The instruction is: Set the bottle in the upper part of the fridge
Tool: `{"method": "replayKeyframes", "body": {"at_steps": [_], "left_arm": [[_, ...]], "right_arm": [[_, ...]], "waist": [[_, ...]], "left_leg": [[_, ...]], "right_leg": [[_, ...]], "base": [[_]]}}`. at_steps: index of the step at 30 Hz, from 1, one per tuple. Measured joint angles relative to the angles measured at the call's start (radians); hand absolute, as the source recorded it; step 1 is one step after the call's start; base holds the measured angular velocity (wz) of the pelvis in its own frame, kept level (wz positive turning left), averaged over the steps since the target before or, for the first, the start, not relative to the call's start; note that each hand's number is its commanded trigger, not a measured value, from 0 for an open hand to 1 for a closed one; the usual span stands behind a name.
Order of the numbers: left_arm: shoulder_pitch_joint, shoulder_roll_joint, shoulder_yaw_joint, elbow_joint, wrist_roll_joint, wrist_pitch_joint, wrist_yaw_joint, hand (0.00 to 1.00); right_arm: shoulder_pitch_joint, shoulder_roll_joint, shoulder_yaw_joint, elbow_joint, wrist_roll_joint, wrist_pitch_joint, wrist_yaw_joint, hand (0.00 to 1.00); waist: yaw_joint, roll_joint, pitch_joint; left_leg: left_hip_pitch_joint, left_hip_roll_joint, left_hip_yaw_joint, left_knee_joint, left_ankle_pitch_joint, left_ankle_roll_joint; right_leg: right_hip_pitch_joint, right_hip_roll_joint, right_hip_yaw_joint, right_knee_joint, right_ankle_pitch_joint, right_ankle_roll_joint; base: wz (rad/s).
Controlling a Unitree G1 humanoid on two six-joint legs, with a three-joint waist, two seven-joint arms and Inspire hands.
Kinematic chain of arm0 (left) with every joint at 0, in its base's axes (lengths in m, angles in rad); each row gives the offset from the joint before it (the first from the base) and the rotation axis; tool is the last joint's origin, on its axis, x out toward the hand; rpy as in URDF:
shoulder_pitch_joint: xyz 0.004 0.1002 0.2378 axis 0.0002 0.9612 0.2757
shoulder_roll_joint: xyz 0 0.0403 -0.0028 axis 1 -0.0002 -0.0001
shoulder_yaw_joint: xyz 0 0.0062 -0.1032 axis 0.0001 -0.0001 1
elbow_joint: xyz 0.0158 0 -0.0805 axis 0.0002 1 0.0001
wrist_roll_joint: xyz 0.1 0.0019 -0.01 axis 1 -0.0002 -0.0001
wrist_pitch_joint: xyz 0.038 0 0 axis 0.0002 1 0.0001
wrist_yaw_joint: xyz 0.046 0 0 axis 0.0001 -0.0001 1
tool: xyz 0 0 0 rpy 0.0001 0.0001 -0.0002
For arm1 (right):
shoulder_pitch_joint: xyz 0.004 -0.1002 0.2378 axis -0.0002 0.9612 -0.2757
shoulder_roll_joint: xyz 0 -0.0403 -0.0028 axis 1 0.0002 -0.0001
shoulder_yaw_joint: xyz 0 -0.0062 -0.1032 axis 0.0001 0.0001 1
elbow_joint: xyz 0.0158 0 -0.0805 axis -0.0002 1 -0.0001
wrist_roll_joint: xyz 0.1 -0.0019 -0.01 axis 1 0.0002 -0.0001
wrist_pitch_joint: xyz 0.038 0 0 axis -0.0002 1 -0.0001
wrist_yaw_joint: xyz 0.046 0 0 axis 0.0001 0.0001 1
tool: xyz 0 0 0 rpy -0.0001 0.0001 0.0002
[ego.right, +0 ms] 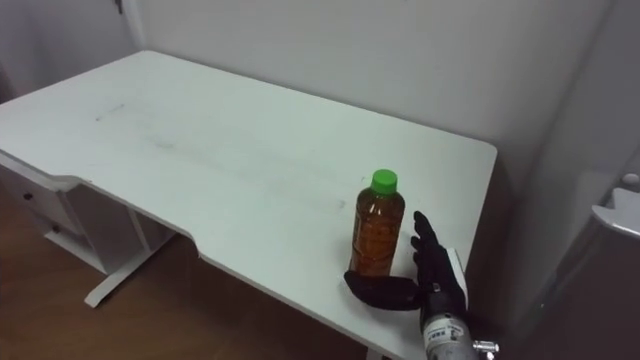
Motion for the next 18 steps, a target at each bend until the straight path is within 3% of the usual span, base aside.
{"method": "replayKeyframes", "body": {"at_steps": [7, 18], "left_arm": [[-0.002, 0.017, -0.039, 0.007, -0.046, -0.004, 0.0, 0.0], [0.012, 0.018, -0.043, 0.01, -0.041, -0.004, 0.002, 0.0]], "right_arm": [[-0.021, -0.003, 0.025, 0.0, 0.028, 0.008, 0.003, 0.0], [-0.042, -0.01, 0.057, 0.0, 0.101, 0.009, 0.024, 0.0]], "waist": [[0.019, -0.004, -0.0003], [0.051, -0.012, 0.0043]], "left_leg": [[0.006, 0.001, 0.0, -0.002, 0.0, -0.001], [0.005, -0.004, -0.012, -0.005, 0.0, -0.001]], "right_leg": [[0.0, -0.001, 0.002, 0.012, -0.001, -0.001], [0.003, -0.001, 0.0, 0.014, -0.003, 0.001]], "base": [[0.0], [0.02]]}}
